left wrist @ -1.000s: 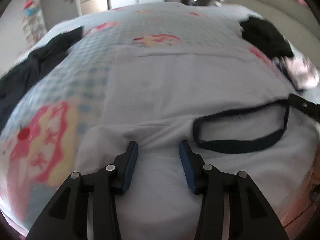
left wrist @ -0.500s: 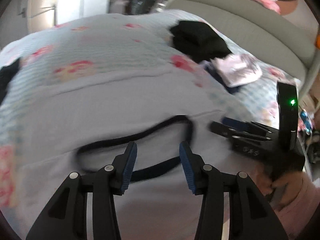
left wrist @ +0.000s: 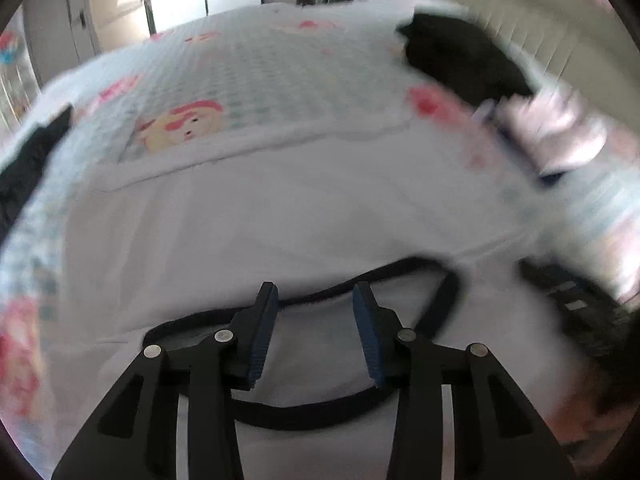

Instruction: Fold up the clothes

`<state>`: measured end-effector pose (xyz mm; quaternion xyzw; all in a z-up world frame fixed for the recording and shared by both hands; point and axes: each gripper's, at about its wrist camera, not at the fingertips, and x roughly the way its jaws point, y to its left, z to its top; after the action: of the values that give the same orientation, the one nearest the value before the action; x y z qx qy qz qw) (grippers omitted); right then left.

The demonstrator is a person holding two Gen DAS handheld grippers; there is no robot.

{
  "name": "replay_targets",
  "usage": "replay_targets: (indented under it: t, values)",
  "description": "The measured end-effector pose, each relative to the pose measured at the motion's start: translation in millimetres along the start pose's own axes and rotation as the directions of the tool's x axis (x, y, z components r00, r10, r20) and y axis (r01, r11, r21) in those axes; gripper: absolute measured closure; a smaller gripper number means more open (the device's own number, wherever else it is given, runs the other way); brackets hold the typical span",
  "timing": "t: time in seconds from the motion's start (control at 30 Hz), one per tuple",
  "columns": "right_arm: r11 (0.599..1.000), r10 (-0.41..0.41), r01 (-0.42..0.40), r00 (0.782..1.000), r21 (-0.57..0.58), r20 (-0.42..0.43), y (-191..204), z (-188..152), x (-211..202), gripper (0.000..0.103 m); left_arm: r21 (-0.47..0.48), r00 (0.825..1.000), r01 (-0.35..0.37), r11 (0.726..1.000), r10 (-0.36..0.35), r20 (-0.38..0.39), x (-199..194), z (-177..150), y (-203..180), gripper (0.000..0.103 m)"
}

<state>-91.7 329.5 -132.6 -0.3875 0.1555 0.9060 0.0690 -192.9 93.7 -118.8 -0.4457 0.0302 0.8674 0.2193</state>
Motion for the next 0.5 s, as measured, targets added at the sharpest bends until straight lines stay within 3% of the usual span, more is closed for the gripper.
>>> replay_targets:
  t: [0.03, 0.1, 0.2, 0.33, 0.5]
  values:
    - [1.000, 0.011, -0.011, 1.000, 0.011, 0.013, -1.0, 1.4, -3.4, 0.047, 0.002, 0.999, 0.033, 0.999, -0.033, 0.013, -2.6, 1.1, -2.6, 0.061]
    - [0.998, 0.056, -0.057, 0.998, 0.017, 0.033, 0.0, 2.4, -9.7, 0.042, 0.040, 1.000, 0.021, 0.999, -0.021, -0.007, 5.8, 1.0, -14.8, 0.061]
    - [0.997, 0.080, -0.080, 0.997, -0.022, 0.013, 11.3, 0.3, -3.4, 0.042, 0.098, 0.999, 0.004, 0.995, -0.001, -0.035, 18.5, 0.9, -33.2, 0.060]
    - [0.999, 0.024, -0.025, 0.999, -0.028, -0.026, 11.0, -5.6, 5.8, 0.045, 0.175, 0.997, -0.015, 0.984, 0.028, -0.071, 35.4, 0.8, -57.6, 0.060]
    - [0.999, 0.020, -0.021, 0.999, -0.025, -0.032, 5.1, -6.9, 4.2, 0.045, 0.052, 0.997, -0.004, 0.999, 0.009, -0.081, 40.9, 10.0, -34.3, 0.059]
